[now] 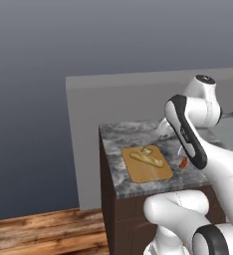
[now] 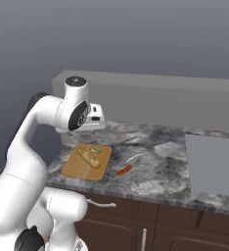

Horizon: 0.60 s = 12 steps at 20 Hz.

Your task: Retrieve the sausage and cheese from the fridge and place them on the cutting board on the counter.

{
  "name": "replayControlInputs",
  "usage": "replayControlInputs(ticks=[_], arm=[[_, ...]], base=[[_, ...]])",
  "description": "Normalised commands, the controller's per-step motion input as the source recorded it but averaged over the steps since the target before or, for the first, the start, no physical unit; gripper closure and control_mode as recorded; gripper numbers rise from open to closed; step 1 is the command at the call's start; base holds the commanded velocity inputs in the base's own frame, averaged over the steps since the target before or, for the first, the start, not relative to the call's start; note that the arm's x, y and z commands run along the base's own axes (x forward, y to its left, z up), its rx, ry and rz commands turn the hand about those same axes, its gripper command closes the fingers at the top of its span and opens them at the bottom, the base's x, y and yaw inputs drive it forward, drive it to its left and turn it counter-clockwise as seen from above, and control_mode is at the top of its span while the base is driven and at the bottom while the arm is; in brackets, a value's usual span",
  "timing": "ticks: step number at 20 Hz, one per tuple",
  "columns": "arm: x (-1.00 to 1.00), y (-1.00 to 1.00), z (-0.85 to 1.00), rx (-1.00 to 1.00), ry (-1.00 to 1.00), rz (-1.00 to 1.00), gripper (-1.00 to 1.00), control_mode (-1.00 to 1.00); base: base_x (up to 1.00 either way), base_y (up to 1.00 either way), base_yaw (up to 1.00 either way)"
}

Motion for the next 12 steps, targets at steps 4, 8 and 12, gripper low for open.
replayControlInputs(ticks=[4,8,12], arm=[[-0.6,0.0,0.48,0.04,-0.05,-0.18,-1.0,-1.0],[-0.49,0.0,0.41,0.0,-0.06,-0.17,-1.0,-1.0],[-0.21,0.01,0.15,0.0,-0.07,-0.13,-1.0,-1.0]], base=[[0.0,0.0,0.0],[0.0,0.0,0.0],[0.0,0.0,0.0]])
